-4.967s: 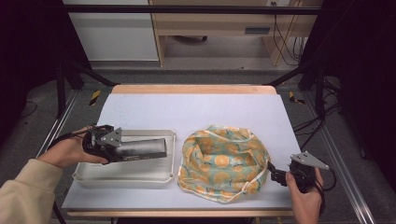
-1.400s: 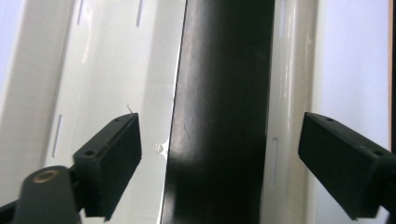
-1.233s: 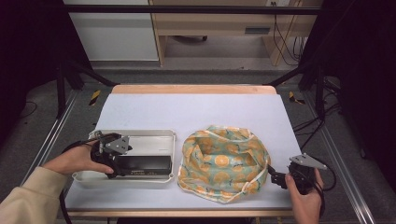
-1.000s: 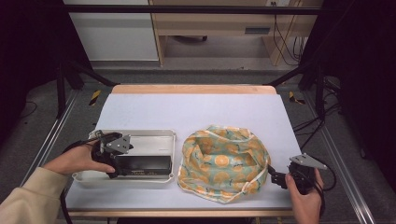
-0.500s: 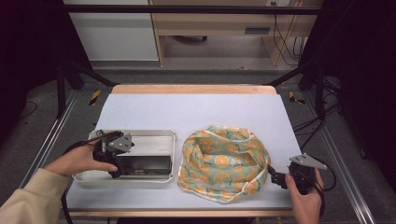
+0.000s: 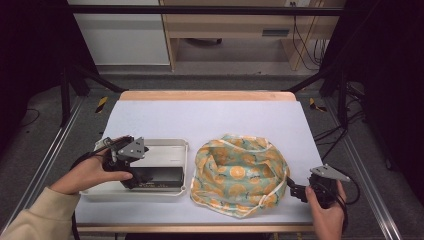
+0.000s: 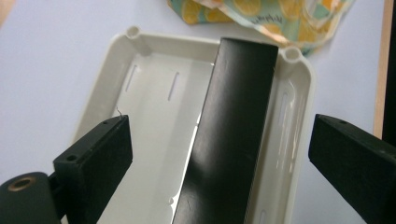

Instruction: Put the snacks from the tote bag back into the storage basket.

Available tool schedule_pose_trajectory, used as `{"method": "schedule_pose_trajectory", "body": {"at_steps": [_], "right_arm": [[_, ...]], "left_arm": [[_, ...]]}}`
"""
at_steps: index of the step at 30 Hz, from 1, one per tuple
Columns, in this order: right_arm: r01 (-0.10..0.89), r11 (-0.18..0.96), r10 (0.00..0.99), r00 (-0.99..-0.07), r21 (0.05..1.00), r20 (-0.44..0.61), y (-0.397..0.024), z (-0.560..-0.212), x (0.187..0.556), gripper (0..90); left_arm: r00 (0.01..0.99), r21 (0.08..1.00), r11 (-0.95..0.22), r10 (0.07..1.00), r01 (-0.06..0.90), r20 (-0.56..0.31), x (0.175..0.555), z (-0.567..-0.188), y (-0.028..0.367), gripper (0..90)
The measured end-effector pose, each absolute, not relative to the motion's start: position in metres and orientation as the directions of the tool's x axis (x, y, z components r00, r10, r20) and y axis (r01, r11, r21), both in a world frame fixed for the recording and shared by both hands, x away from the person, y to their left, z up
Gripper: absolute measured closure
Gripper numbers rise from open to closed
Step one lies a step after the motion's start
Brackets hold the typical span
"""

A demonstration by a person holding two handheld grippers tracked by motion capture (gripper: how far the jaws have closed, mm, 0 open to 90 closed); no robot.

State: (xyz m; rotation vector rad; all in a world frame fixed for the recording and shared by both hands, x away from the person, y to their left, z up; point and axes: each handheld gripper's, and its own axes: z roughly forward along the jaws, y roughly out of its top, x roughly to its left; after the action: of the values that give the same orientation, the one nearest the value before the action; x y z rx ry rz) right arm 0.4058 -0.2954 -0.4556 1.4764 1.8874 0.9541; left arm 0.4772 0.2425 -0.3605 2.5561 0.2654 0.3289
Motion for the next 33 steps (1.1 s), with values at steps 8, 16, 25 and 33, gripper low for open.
{"method": "schedule_pose_trajectory", "body": {"at_steps": [8, 16, 25, 33], "right_arm": [[0.575, 0.142, 0.971, -0.240, 0.806, 0.000, -0.296, -0.456, 0.406, 6.4], [0.575, 0.144, 0.970, -0.242, 0.805, -0.001, -0.295, -0.455, 0.406, 6.3], [0.569, 0.147, 0.969, -0.247, 0.809, -0.002, -0.296, -0.455, 0.406, 6.3], [0.569, 0.161, 0.966, -0.257, 0.807, -0.012, -0.293, -0.455, 0.406, 6.3]], "left_arm": [[0.896, 0.632, -0.742, 0.411, 0.223, 0.167, 0.475, -0.347, 0.236, 6.8], [0.820, 0.729, -0.617, 0.556, 0.296, 0.138, 0.471, -0.351, 0.236, 6.5], [0.737, 0.733, -0.566, 0.662, 0.377, 0.132, 0.478, -0.367, 0.253, 7.0], [0.662, 0.752, -0.495, 0.742, 0.435, 0.105, 0.482, -0.373, 0.291, 7.0]]}}
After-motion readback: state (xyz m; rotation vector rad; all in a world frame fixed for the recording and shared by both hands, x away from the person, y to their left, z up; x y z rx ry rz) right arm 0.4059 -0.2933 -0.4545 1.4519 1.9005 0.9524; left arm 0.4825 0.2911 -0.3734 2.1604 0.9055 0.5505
